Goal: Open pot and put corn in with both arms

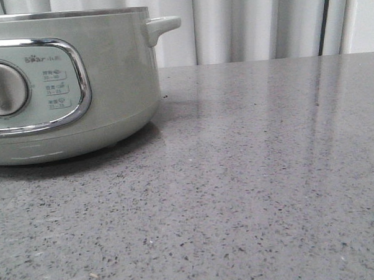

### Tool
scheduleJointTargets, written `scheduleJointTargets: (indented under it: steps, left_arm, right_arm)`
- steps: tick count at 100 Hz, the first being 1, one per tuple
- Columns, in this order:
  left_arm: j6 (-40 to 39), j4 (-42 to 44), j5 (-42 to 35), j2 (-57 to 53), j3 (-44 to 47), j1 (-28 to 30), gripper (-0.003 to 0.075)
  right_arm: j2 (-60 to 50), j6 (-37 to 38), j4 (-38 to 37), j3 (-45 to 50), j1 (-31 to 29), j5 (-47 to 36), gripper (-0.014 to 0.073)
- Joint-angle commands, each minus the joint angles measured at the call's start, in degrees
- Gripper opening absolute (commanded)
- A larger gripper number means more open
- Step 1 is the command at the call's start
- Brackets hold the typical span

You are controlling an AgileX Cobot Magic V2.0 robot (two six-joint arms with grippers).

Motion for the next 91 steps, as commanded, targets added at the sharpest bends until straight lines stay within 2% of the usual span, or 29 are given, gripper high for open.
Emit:
scheduleJointTargets:
  steps: [1,5,10,23,53,91]
  left_arm:
    - [-0.57,-0.63,-3.29,-1.48,1.49,-0.37,-0.0020]
    - [-0.57,-0.63,-3.29,-1.48,1.49,-0.37,-0.0020]
    - [-0.57,-0.63,-3.29,-1.48,1.49,-0.37,-0.0020]
    - [-0.57,-0.63,-3.29,-1.48,1.49,-0.37,-0.0020]
    - [-0.57,-0.63,-3.29,-1.48,1.49,-0.37,-0.0020]
    - [-0.57,-0.63,-3.29,-1.48,1.49,-0.37,-0.0020]
  right_arm:
    - [0.75,0.39,2.23,4.12,-3.18,-11.12,-0.0053]
    - [0.75,0.39,2.66,6.20,-4.34,-14.14,-0.0053]
    - [0.43,0.39,2.94,5.42,-5.96,-9.61,-0.0053]
    - [-0.56,0.39,2.99,5.88,-8.14,-8.07,-0.0053]
    - [-1.44,0.39,2.99,5.88,-8.24,4.20,-0.0053]
    - [-1.44,0.39,2.99,5.88,-8.24,3.83,-0.0053]
